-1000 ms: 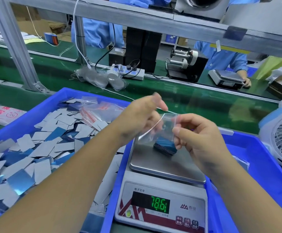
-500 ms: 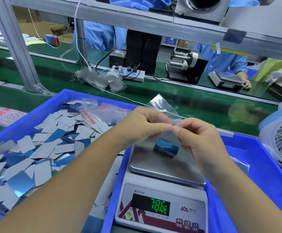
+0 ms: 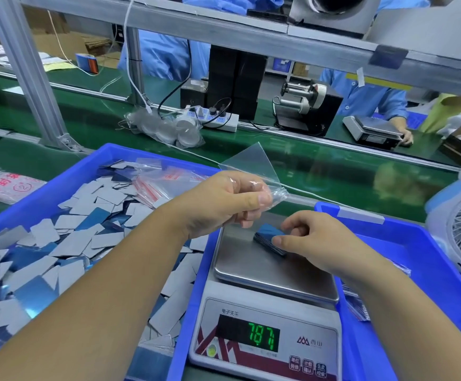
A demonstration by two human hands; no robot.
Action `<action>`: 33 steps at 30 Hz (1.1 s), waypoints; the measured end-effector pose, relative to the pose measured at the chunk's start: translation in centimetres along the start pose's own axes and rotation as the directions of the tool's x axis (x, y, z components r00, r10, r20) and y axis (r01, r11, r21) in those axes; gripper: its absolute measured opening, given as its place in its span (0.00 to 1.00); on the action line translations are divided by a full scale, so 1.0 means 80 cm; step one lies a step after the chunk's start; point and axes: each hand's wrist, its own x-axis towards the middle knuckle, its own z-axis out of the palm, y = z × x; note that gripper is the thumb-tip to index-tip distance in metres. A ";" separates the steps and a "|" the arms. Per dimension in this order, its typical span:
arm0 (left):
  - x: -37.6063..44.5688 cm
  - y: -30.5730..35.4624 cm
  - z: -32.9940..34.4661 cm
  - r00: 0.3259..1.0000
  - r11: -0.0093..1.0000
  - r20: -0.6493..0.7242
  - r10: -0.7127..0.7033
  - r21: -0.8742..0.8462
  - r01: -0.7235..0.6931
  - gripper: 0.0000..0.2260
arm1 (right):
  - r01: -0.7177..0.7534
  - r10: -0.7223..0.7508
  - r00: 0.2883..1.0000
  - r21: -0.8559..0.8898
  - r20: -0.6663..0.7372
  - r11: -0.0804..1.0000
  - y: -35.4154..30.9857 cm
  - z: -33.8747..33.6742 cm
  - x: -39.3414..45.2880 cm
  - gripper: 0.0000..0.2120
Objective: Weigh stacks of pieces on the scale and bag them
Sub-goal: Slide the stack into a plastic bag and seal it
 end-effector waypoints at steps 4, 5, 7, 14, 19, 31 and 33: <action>0.000 0.002 0.002 1.000 1.000 0.003 0.005 0.005 -0.005 0.08 | -0.002 0.003 1.000 -0.015 0.015 1.000 -0.003 0.000 0.000 0.11; 0.001 0.002 0.002 1.000 1.000 -0.004 0.005 0.000 -0.005 0.10 | 0.004 -0.003 1.000 -0.014 0.013 1.000 -0.004 0.000 -0.001 0.12; 0.001 0.002 0.003 0.999 1.000 -0.033 0.002 -0.011 -0.003 0.12 | 0.022 -0.023 1.000 -0.018 -0.001 1.000 -0.005 0.003 -0.003 0.12; 0.008 -0.002 0.002 0.957 0.995 -0.290 0.006 0.097 0.023 0.19 | 0.125 -0.125 0.991 -0.008 -0.042 0.992 -0.009 0.013 -0.010 0.15; 0.005 -0.006 0.000 0.980 0.996 -0.196 -0.044 0.062 0.058 0.05 | 0.188 -0.190 0.982 -0.104 -0.017 0.977 -0.012 0.014 -0.015 0.10; 0.010 -0.002 0.003 0.898 0.997 -0.433 -0.075 -0.011 0.078 0.21 | 0.316 -0.327 0.945 -0.202 -0.020 0.927 -0.011 0.018 -0.017 0.12; 0.009 0.000 0.005 0.895 0.995 -0.435 -0.094 -0.063 0.073 0.19 | 0.328 -0.345 0.937 -0.195 -0.058 0.924 -0.010 0.017 -0.017 0.11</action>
